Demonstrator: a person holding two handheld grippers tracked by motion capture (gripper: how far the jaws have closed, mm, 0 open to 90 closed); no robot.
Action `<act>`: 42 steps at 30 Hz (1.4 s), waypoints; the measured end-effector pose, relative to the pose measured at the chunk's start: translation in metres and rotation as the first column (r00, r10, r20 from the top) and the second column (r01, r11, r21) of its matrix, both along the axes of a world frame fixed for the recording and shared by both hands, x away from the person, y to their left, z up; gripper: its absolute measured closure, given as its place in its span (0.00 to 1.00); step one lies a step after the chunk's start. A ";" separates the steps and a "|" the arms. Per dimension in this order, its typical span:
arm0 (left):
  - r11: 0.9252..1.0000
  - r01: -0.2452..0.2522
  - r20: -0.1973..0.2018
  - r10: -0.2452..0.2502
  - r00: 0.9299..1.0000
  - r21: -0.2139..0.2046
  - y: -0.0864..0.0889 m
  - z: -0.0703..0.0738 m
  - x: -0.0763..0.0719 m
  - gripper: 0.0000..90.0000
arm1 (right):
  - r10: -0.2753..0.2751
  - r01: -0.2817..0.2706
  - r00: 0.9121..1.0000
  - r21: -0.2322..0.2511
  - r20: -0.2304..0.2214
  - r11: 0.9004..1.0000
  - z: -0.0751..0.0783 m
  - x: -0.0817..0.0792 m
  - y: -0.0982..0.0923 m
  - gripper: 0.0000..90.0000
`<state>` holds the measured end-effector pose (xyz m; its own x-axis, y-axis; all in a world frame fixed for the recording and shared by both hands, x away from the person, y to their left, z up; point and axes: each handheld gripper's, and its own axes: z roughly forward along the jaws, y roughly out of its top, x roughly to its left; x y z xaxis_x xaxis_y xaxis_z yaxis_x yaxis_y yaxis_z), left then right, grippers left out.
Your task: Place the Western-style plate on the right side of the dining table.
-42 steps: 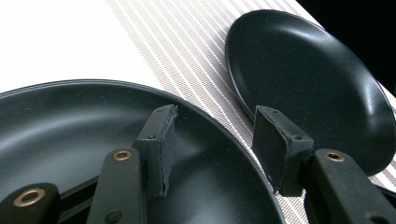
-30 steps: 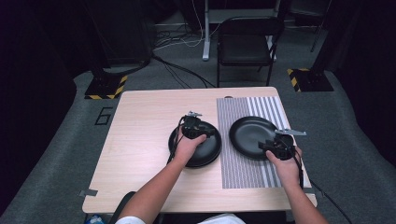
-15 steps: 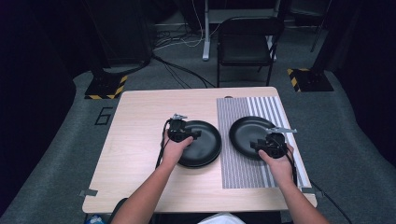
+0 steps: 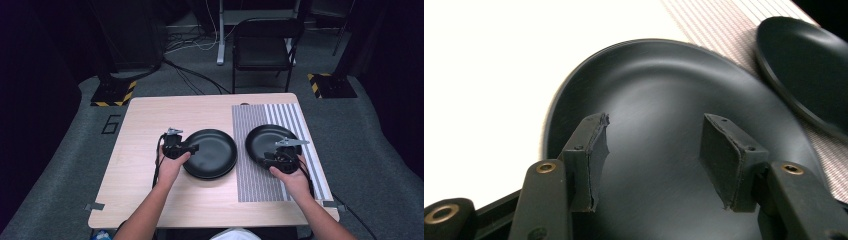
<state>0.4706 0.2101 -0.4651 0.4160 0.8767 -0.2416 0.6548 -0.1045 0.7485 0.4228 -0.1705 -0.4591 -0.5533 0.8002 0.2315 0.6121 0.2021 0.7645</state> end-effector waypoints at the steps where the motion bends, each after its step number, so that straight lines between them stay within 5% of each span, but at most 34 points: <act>1: 1.000 -0.005 0.001 0.005 1.000 0.007 0.003 0.000 -0.001 0.49 | 0.015 -0.015 1.000 0.005 -0.001 1.000 0.000 -0.001 0.002 0.59; 16: 0.994 -0.101 0.037 0.099 0.994 0.045 0.054 -0.011 -0.019 0.46 | 0.181 -0.181 0.983 -0.023 0.009 0.983 -0.011 -0.009 0.040 0.57; 29: 0.986 -0.100 0.040 0.096 0.995 0.131 0.062 -0.028 -0.021 0.45 | 0.353 -0.348 0.934 -0.086 0.055 0.933 -0.026 -0.023 0.068 0.57; 38: 0.979 -0.109 0.018 0.108 0.994 0.174 0.073 -0.037 -0.015 0.46 | 0.389 -0.385 0.920 -0.086 0.045 0.919 -0.035 -0.029 0.071 0.56; 42: 0.972 -0.113 -0.005 0.117 0.993 0.206 0.080 -0.042 -0.011 0.46 | 0.429 -0.423 0.902 -0.100 0.051 0.901 -0.039 -0.032 0.075 0.56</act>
<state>0.4594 0.2902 -0.5072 0.3068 0.9500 -0.0580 0.6836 -0.1775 0.7080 0.3904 -0.0951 -0.4983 -0.8578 0.4993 0.1222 0.3990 0.4968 0.7707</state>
